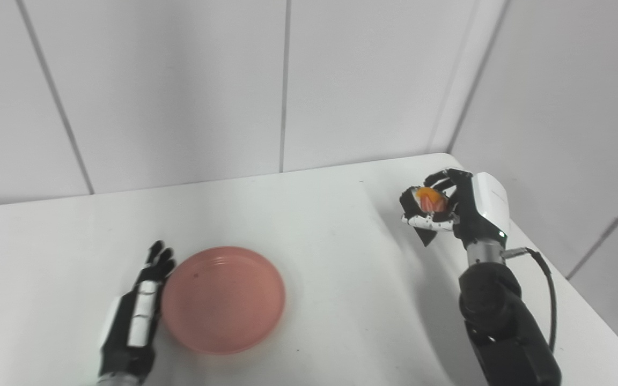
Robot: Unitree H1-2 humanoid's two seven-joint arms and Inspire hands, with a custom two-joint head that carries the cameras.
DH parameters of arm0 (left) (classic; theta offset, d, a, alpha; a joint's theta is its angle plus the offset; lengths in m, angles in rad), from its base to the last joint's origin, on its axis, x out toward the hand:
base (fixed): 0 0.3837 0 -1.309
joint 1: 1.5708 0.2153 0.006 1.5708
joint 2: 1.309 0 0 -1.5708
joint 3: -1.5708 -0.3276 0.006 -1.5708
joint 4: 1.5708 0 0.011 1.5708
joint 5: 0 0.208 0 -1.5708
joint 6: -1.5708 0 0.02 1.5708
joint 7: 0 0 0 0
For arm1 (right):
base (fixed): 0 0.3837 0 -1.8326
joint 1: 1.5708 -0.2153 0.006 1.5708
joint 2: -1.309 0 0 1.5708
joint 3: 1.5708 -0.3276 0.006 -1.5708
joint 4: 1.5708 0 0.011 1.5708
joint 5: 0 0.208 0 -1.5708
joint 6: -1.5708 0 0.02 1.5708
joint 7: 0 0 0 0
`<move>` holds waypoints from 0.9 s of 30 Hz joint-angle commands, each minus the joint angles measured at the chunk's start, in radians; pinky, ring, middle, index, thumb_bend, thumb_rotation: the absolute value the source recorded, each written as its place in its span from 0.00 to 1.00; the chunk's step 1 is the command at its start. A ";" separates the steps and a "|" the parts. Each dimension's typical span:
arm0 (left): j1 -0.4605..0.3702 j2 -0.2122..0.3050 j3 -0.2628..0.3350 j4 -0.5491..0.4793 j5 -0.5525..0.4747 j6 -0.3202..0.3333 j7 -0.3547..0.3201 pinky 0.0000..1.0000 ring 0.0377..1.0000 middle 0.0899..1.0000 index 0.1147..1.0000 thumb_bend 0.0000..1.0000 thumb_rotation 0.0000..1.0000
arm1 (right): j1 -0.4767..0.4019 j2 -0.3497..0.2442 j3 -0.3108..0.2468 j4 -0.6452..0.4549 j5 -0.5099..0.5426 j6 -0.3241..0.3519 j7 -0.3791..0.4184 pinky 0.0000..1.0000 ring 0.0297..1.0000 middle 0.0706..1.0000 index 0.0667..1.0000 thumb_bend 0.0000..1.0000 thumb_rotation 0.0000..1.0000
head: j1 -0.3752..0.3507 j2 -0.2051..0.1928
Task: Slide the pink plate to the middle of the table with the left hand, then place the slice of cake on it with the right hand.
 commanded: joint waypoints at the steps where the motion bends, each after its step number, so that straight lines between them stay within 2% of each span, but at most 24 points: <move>1: 0.011 -0.013 -0.007 0.032 0.010 -0.040 0.008 1.00 0.99 0.98 0.98 0.61 0.96 | -0.041 0.006 0.020 -0.056 0.000 -0.038 0.023 0.16 0.20 0.37 0.48 0.51 0.00 | 0.001 0.000; 3: 0.007 -0.016 -0.008 0.039 0.009 -0.041 0.010 1.00 0.99 0.98 0.98 0.61 0.95 | -0.053 0.018 0.054 -0.072 -0.057 -0.015 0.037 0.15 0.18 0.37 0.49 0.51 0.00 | 0.025 0.003; 8: -0.004 -0.028 -0.011 0.063 0.018 -0.061 0.028 1.00 0.99 0.98 0.97 0.62 0.95 | -0.096 0.088 0.120 -0.108 -0.056 0.026 0.124 0.09 0.12 0.43 0.44 0.52 0.00 | 0.093 0.010; 11: -0.009 -0.032 -0.013 0.075 0.027 -0.082 0.037 1.00 0.99 0.98 0.98 0.63 0.95 | -0.121 0.136 0.157 -0.115 -0.059 0.046 0.164 0.15 0.18 0.38 0.48 0.51 0.00 | 0.110 0.012; 12: -0.009 -0.033 -0.013 0.076 0.029 -0.083 0.041 1.00 0.99 0.98 0.98 0.63 0.96 | -0.127 0.149 0.166 -0.108 -0.060 0.041 0.169 0.16 0.20 0.38 0.49 0.51 0.00 | 0.110 0.012; 16: -0.010 -0.035 -0.010 0.075 0.029 -0.085 0.049 0.99 0.98 0.98 0.98 0.61 0.96 | -0.144 0.175 0.211 -0.041 -0.079 -0.028 0.160 0.13 0.16 0.42 0.45 0.52 0.00 | 0.106 0.013; 21: -0.009 -0.035 -0.013 0.054 0.041 -0.061 0.060 1.00 0.99 0.98 0.98 0.63 0.98 | -0.151 0.195 0.253 0.059 -0.068 -0.107 0.150 0.09 0.11 0.43 0.44 0.52 0.00 | 0.096 0.020; 24: -0.004 -0.035 -0.012 0.041 0.042 -0.048 0.059 1.00 0.99 0.99 0.98 0.62 1.00 | -0.155 0.207 0.280 0.112 -0.086 -0.125 0.145 0.13 0.16 0.43 0.44 0.52 0.00 | 0.092 0.023; 27: 0.004 -0.038 -0.010 0.028 0.048 -0.037 0.067 1.00 0.99 0.98 0.97 0.61 1.00 | -0.163 0.218 0.303 0.167 -0.114 -0.128 0.137 0.13 0.16 0.43 0.44 0.52 0.00 | 0.084 0.024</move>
